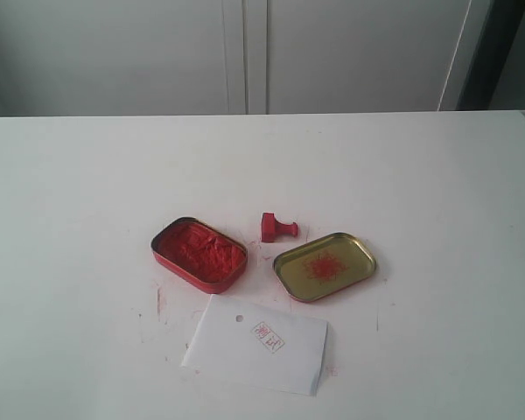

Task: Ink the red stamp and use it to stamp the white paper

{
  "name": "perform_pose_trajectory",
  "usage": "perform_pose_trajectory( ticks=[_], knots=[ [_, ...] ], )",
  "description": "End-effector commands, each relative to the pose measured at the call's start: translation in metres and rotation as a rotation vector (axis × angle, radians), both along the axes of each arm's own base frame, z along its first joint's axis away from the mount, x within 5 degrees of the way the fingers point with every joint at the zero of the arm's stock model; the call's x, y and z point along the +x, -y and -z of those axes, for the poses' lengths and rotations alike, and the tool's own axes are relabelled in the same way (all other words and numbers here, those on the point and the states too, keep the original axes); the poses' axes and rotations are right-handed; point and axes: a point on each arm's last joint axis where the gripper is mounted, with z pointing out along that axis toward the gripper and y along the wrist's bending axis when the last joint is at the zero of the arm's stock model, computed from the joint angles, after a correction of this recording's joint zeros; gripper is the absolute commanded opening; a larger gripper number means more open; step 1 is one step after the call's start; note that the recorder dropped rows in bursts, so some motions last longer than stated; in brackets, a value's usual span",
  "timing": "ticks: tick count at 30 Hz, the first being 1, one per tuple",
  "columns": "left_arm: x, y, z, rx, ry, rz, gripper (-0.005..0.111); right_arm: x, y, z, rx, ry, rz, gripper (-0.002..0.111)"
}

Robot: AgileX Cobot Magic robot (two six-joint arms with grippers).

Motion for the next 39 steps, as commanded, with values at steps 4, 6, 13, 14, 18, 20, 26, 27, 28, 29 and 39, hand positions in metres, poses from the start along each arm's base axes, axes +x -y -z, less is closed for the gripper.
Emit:
perform_pose_trajectory(
  ticks=[4, 6, 13, 14, 18, 20, 26, 27, 28, 29, 39],
  knots=[
    [-0.0002, 0.0006, 0.0023, -0.006, -0.003, 0.008, 0.000, -0.0002, 0.0004, 0.0021, -0.013, -0.002, 0.001, 0.000],
    [-0.0002, 0.0006, 0.0023, -0.006, -0.003, 0.008, 0.000, -0.0001, 0.0004, 0.0021, -0.022, -0.001, -0.001, 0.000],
    [-0.0002, 0.0006, 0.0023, -0.006, -0.003, 0.008, 0.000, -0.0001, 0.0011, 0.0021, -0.085, 0.003, -0.010, 0.000],
    [-0.0002, 0.0006, 0.0023, -0.006, -0.003, 0.008, 0.000, -0.0001, 0.0011, 0.0021, -0.085, 0.003, -0.010, 0.000],
    [-0.0002, 0.0006, 0.0023, -0.006, -0.003, 0.008, 0.000, -0.0001, 0.0011, 0.0021, -0.085, 0.003, -0.010, 0.000],
    [-0.0002, 0.0006, 0.0023, -0.006, -0.003, 0.008, 0.000, -0.0001, 0.0011, 0.0021, -0.083, 0.003, -0.009, 0.000],
    [-0.0002, 0.0006, 0.0023, -0.006, -0.003, 0.008, 0.000, -0.0001, 0.0011, 0.0021, -0.083, 0.003, -0.009, 0.000],
    [-0.0002, 0.0006, 0.0023, -0.006, -0.003, 0.008, 0.000, -0.0001, 0.0011, 0.0021, -0.083, 0.003, -0.009, 0.000],
    [-0.0002, 0.0006, 0.0023, -0.006, -0.003, 0.008, 0.000, -0.0001, 0.0011, 0.0021, -0.083, 0.003, -0.009, 0.000],
    [-0.0002, 0.0006, 0.0023, -0.006, -0.003, 0.008, 0.000, -0.0001, 0.0011, 0.0021, -0.083, 0.003, -0.009, 0.000],
    [-0.0002, 0.0006, 0.0023, -0.006, -0.003, 0.008, 0.000, -0.0001, 0.0011, 0.0021, -0.083, 0.003, -0.009, 0.000]
  ],
)
